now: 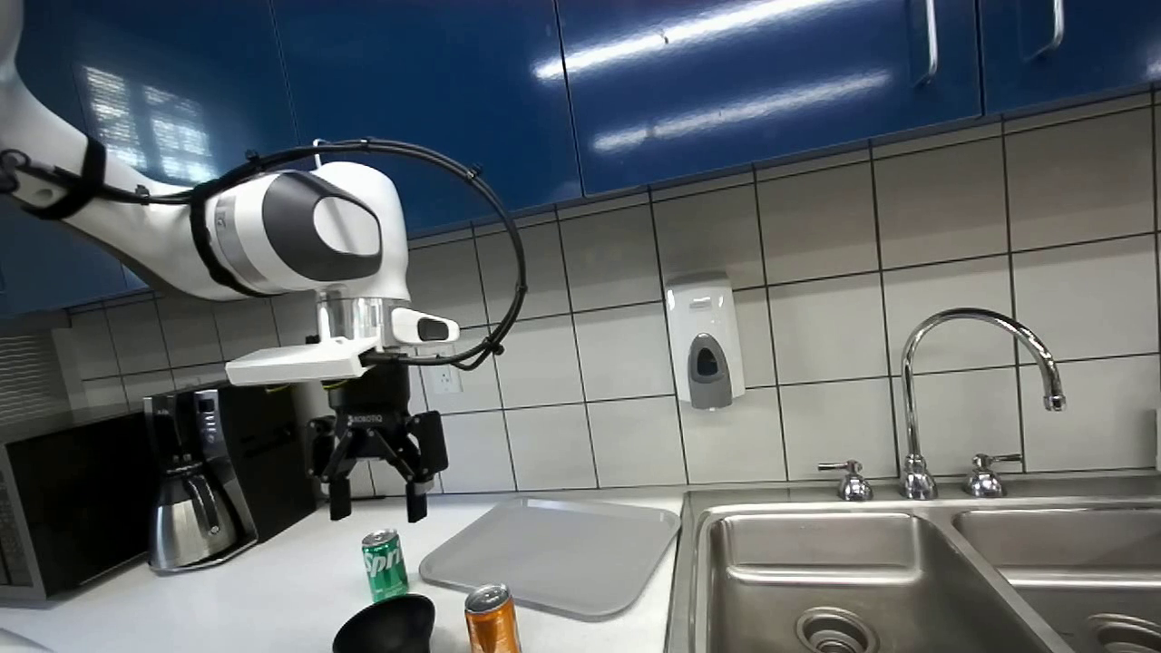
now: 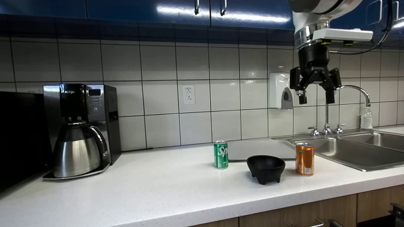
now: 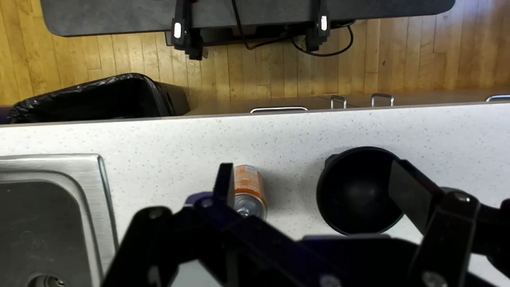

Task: Put the green and orange can on the tray

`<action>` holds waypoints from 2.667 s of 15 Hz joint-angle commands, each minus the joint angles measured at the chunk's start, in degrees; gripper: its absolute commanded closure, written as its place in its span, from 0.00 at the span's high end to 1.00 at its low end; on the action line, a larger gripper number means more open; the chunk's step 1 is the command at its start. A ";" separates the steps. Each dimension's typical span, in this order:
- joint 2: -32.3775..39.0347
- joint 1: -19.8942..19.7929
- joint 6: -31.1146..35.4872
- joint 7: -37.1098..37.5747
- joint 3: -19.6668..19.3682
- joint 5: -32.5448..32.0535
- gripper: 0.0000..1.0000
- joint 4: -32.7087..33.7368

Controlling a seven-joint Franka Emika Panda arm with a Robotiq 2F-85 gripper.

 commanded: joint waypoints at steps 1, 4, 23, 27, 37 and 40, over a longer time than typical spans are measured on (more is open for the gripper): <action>3.20 3.19 3.84 3.81 4.36 4.86 1.00 0.55; 8.42 5.93 9.21 10.35 9.23 8.96 1.00 1.99; 45.62 11.08 17.44 36.70 15.33 -4.06 1.00 32.88; 49.48 12.40 17.01 35.71 12.82 -2.99 1.00 37.30; 54.64 13.42 16.16 34.68 8.42 -3.86 1.00 42.07; 55.88 13.60 16.18 34.04 8.14 -3.54 1.00 43.12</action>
